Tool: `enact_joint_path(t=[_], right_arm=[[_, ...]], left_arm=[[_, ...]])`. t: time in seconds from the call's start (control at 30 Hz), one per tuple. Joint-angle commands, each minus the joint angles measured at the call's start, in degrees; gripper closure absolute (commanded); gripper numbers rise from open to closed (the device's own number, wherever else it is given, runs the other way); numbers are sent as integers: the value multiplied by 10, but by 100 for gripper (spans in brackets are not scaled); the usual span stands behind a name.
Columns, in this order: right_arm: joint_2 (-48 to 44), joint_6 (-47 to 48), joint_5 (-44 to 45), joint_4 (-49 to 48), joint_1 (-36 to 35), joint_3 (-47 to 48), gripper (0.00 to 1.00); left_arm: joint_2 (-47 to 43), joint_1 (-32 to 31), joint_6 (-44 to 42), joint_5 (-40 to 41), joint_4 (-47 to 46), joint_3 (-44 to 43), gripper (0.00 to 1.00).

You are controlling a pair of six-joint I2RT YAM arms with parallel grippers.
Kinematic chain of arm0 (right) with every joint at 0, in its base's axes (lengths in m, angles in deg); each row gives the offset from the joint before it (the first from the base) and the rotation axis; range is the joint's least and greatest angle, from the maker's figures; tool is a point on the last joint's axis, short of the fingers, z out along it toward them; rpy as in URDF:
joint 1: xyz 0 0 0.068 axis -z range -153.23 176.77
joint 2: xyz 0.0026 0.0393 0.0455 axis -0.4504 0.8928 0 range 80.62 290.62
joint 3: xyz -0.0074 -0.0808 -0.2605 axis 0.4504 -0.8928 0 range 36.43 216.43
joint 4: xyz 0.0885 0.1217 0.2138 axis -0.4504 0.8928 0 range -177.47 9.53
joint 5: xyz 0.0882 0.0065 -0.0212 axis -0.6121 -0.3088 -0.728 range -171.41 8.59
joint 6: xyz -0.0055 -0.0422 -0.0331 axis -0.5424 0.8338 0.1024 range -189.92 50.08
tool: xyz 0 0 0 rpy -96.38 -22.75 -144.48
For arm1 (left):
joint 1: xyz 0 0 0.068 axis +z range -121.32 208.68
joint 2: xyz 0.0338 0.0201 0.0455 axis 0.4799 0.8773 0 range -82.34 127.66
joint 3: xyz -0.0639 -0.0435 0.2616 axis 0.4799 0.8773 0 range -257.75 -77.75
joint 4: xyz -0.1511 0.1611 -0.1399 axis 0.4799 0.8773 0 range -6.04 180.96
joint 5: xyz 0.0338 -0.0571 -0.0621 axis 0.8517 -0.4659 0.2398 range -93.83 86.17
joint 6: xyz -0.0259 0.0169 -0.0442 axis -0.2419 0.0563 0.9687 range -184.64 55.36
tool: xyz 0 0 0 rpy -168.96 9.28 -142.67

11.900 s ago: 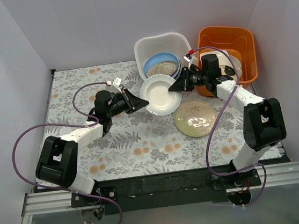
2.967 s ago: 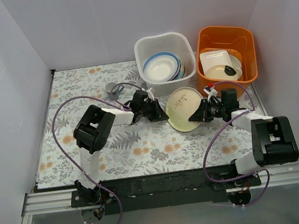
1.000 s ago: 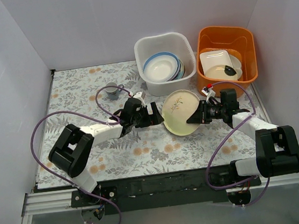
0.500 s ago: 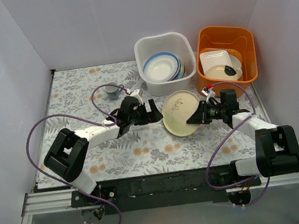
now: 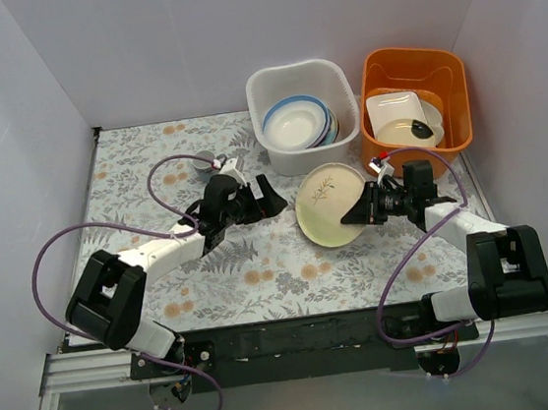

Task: Place the plates into the plastic bin on the countertop
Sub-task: Place the plate in the plastic bin.

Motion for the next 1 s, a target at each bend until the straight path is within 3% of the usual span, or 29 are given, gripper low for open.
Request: enact_joint_path(t=[0.0, 0.6, 0.83, 0.97], right_arm=[[2, -8, -54, -57, -2, 43, 99], [0, 8, -117, -57, -19, 64, 99], [2, -40, -111, -116, -19, 107, 99], [50, -123, -102, -185, -19, 163, 99]], left_arm=[[-41, 22, 7, -14, -10, 12, 2], [-24, 75, 27, -74, -40, 29, 2], [-9, 81, 15, -73, -13, 9, 2], [-23, 81, 17, -70, -22, 23, 2]])
